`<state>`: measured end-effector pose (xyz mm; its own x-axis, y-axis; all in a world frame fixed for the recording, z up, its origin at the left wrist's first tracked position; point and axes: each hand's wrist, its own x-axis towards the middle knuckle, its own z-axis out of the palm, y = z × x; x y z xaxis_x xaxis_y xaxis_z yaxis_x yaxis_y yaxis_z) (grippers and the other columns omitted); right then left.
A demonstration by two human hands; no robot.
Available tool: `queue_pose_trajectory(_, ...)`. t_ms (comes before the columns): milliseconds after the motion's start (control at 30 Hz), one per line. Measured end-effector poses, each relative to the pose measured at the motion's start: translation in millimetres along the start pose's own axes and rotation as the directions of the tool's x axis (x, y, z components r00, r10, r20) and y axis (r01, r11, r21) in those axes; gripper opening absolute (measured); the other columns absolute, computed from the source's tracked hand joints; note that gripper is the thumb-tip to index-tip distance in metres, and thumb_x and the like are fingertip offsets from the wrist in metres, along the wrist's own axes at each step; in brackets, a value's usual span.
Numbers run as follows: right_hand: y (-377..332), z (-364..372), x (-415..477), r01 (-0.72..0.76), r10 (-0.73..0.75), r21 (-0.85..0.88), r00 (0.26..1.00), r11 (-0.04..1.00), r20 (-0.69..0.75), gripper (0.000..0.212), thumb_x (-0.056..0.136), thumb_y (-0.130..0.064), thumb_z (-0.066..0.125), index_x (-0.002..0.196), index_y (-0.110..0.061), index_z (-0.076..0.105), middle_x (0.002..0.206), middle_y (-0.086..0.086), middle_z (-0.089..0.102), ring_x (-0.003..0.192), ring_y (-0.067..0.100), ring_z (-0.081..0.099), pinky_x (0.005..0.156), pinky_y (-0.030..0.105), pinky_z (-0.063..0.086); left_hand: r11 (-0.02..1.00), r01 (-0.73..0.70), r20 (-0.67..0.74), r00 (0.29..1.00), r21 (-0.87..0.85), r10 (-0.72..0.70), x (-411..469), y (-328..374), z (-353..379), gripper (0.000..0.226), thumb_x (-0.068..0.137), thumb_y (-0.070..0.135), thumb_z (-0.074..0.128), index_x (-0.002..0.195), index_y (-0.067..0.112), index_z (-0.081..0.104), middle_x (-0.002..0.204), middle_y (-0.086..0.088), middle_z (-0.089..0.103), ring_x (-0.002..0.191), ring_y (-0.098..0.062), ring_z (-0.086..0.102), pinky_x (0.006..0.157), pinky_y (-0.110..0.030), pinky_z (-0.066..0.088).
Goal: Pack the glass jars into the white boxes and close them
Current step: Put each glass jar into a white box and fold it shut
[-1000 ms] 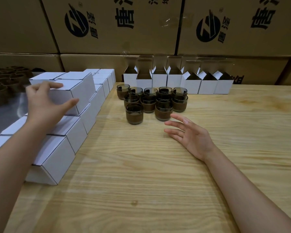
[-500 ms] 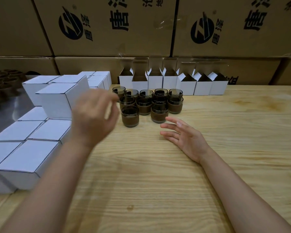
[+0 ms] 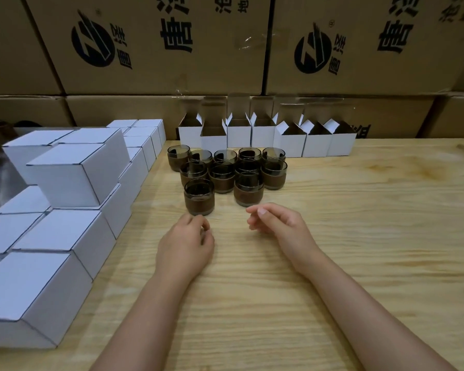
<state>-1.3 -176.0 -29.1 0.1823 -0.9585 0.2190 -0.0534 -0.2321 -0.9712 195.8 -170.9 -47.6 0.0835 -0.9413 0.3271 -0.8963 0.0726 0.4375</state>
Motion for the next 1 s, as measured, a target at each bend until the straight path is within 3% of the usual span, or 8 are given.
queue_pose_trajectory(100,-14.1,5.1,29.9,0.118,-0.154,-0.262,0.98,0.958,-0.123,0.021,0.095,-0.022,0.054,0.085,-0.032,0.07,0.085,-0.013,0.064,0.084,-0.002,0.059,0.073,0.009,0.044,1.0,-0.005,-0.005,1.0,-0.009,0.005,0.1,-0.3,-0.4,0.009,0.09,0.033,0.053,0.095,0.028,0.058,0.087,0.014,0.044,0.081,-0.009,0.05,0.061,-0.026,0.033)
queue_pose_trajectory(233,-30.5,8.9,107.9,0.162,-0.338,-0.713,0.935,0.682,-0.11,0.026,0.098,-0.026,0.047,0.1,-0.014,0.069,0.091,-0.008,0.051,0.092,0.009,0.047,0.078,0.022,0.036,1.0,-0.021,-0.018,1.0,-0.019,0.02,-0.2,-0.1,-0.4,0.01,0.091,0.034,0.052,0.095,0.027,0.057,0.091,0.014,0.048,0.085,-0.008,0.053,0.064,-0.026,0.038)
queue_pose_trajectory(300,-30.7,12.4,148.1,0.163,-0.264,-0.861,0.964,0.481,0.035,0.035,0.1,-0.031,0.041,0.108,-0.01,0.067,0.113,-0.001,0.053,0.108,0.014,0.044,0.09,0.029,0.035,0.999,-0.036,-0.022,0.999,-0.019,0.036,-0.8,-1.0,0.3,0.009,0.091,0.035,0.051,0.095,0.028,0.056,0.093,0.015,0.049,0.087,-0.006,0.054,0.066,-0.027,0.042)
queue_pose_trajectory(367,-27.2,17.7,180.2,0.174,-0.118,-0.909,0.983,0.378,0.139,0.043,0.101,-0.036,0.035,0.11,-0.009,0.067,0.14,0.0,0.043,0.126,0.019,0.037,0.102,0.039,0.032,0.999,-0.042,-0.029,0.999,-0.02,0.042,-1.3,-1.5,1.0,0.008,0.091,0.035,0.051,0.094,0.029,0.055,0.092,0.015,0.049,0.088,-0.005,0.055,0.066,-0.026,0.044)
queue_pose_trajectory(467,-21.1,27.5,215.5,0.169,0.003,-0.904,0.983,0.393,0.185,0.05,0.103,-0.04,0.028,0.1,-0.009,0.067,0.154,-0.001,0.028,0.137,0.024,0.029,0.107,0.045,0.028,0.999,-0.033,-0.026,0.999,0.0,0.033,-1.1,-1.6,2.3,0.008,0.091,0.038,0.05,0.094,0.032,0.053,0.09,0.014,0.047,0.088,-0.004,0.054,0.065,-0.025,0.04)
queue_pose_trajectory(733,-4.8,34.1,263.3,-0.005,0.156,-0.902,0.985,0.432,0.069,0.064,0.1,-0.053,0.018,0.138,-0.01,0.048,0.16,0.0,0.014,0.145,0.03,0.011,0.113,0.051,0.017,1.0,-0.02,0.002,1.0,0.007,0.02,-3.3,-1.0,0.4,0.012,0.09,0.044,0.043,0.094,0.035,0.048,0.089,0.014,0.044,0.086,-0.003,0.051,0.064,-0.024,0.034)
queue_pose_trajectory(833,3.5,32.7,270.5,-0.082,0.212,-0.88,0.977,0.468,0.022,0.066,0.099,-0.056,0.021,0.148,-0.013,0.029,0.157,0.006,0.017,0.142,0.031,0.019,0.113,0.05,0.023,1.0,-0.011,0.011,1.0,0.013,0.01,-4.0,-0.8,0.4,0.014,0.09,0.045,0.042,0.096,0.034,0.048,0.092,0.013,0.044,0.087,-0.004,0.052,0.066,-0.024,0.039)
queue_pose_trajectory(1000,-4.0,36.0,263.0,-0.041,0.121,-0.89,0.993,0.455,0.016,0.06,0.099,-0.053,0.028,0.135,-0.009,0.045,0.145,0.009,0.029,0.131,0.032,0.033,0.106,0.048,0.031,1.0,-0.005,0.01,1.0,0.016,0.005,-3.8,0.0,1.0,0.012,0.09,0.043,0.044,0.096,0.034,0.049,0.09,0.013,0.044,0.085,-0.005,0.051,0.064,-0.024,0.033)
